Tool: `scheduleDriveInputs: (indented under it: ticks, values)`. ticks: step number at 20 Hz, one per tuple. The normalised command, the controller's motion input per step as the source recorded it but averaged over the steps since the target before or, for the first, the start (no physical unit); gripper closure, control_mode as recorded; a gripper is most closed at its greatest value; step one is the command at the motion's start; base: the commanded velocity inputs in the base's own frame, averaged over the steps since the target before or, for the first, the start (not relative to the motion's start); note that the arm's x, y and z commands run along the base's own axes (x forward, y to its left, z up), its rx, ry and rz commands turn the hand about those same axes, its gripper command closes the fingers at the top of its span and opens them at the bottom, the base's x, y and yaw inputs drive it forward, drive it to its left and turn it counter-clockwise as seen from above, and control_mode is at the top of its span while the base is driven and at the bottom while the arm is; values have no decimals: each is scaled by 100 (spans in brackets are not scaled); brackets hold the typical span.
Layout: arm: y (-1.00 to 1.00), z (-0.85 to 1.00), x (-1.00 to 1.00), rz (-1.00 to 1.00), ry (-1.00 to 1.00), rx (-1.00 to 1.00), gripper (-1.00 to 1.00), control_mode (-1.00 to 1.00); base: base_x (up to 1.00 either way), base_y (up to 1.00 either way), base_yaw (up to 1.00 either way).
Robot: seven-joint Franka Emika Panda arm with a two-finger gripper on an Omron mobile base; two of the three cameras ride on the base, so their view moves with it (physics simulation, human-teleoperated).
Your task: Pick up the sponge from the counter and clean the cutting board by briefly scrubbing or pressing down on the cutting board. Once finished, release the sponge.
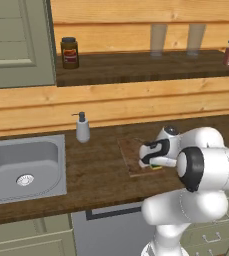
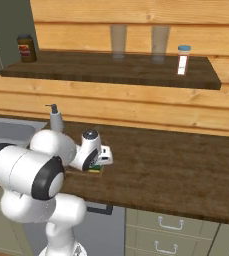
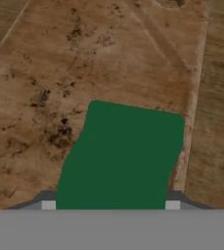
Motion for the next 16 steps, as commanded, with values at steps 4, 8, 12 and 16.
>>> scheduleDriveInputs:
  ticks: [4,8,12,16]
  values:
    - [0,0,50,0,-5,0,100,-100,0,0,0]
    - [0,0,39,0,-8,0,100,-100,0,0,0]
    - [0,0,41,0,-9,0,100,-100,0,0,0]
    - [0,0,45,1,-9,0,100,-100,0,0,0]
